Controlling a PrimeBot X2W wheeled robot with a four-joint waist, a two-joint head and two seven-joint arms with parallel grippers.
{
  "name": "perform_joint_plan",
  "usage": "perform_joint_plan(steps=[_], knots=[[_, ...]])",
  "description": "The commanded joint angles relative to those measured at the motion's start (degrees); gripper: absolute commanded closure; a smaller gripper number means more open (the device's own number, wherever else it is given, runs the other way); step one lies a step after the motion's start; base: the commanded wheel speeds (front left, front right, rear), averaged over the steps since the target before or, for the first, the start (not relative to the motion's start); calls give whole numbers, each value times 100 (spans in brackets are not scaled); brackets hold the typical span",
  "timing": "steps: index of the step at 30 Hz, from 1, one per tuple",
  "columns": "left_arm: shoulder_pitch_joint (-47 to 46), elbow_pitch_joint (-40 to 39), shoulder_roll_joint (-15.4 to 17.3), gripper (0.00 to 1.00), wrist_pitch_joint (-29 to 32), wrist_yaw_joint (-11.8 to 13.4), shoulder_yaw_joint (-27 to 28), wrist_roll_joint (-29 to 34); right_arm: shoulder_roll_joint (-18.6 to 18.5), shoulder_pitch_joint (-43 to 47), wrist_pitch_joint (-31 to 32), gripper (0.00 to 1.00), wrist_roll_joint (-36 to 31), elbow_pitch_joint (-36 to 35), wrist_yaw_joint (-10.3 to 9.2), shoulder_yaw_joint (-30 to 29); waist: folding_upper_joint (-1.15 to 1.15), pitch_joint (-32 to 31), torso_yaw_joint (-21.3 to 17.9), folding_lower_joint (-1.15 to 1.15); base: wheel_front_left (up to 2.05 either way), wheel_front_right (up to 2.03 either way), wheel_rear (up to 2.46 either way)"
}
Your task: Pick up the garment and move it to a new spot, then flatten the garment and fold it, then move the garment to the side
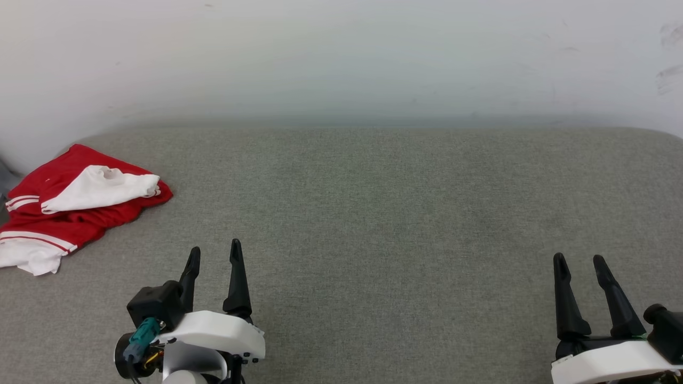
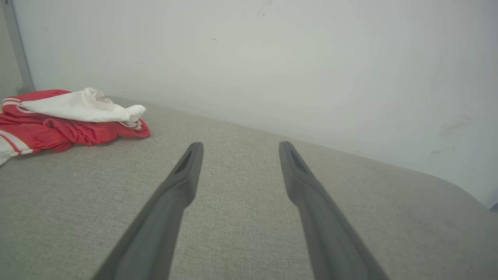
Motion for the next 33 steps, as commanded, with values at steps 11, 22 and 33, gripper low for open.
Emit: perform_joint_plan(steps=[11, 22, 33], knots=[[-24, -78, 17, 0, -172, -62, -51, 552, -8, 125, -177, 0, -559, -170, 0, 43, 0, -7, 29, 0, 0, 0, 0], [30, -34, -17, 0, -303, -171, -70, 936, -8, 209, -296, 0, -981, -287, -1, 24, 0, 8, 68, 0, 0, 0, 0], [84, 74, -42, 0, -421, -486, 17, 1145, -8, 295, -421, 0, -1065, -312, -1, 0, 0, -19, 118, 0, 0, 0, 0]])
